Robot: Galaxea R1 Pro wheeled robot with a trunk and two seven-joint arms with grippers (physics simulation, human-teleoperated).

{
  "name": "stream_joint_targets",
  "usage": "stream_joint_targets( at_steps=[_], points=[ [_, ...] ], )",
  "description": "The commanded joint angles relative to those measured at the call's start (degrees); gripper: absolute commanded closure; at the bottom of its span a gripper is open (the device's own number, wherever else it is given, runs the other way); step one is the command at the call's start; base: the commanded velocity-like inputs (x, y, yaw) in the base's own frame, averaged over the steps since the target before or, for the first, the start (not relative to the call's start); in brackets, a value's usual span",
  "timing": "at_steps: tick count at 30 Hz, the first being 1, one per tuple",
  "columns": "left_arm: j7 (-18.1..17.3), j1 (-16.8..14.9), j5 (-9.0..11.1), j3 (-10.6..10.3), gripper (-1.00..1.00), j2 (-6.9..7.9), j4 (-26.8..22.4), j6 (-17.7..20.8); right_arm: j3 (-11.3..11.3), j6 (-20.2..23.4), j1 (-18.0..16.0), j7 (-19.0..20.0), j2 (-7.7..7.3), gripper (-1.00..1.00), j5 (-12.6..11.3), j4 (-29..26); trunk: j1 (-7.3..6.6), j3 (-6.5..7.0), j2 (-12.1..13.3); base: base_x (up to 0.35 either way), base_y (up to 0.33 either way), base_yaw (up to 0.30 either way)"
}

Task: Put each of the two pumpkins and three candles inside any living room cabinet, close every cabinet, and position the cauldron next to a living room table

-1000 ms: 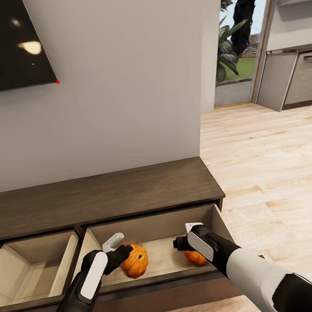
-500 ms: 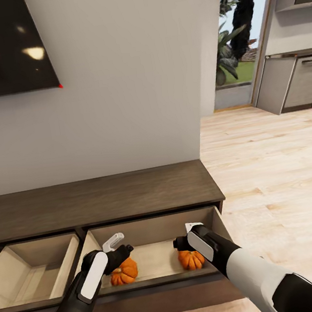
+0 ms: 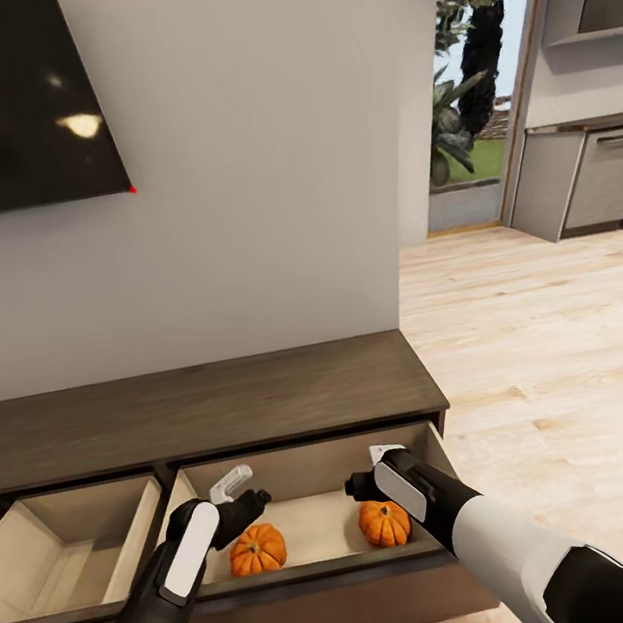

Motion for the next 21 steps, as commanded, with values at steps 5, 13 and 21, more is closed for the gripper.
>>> stream_joint_targets(
  at_steps=[5,13,21],
  points=[
    [0.5,0.0,0.8,0.0,-1.00,-0.04,0.1,1.2,0.4,0.1,0.0,-0.5,-0.12,-1.00,-0.6,-0.1,-0.14,1.06,0.0,0.000,0.000,0.000],
    [0.4,0.0,1.4,0.3,-1.00,0.24,0.1,2.7,0.4,0.1,0.0,-0.5,-0.13,-1.00,-0.7,0.0,-0.34,2.83,0.2,0.000,0.000,0.000],
    [0.5,0.0,3.6,0.3,-1.00,0.13,0.9,4.2,0.4,0.3,0.0,-0.6,-0.13,-1.00,-0.7,0.0,-0.55,4.60,0.3,0.000,0.000,0.000]
  ],
)
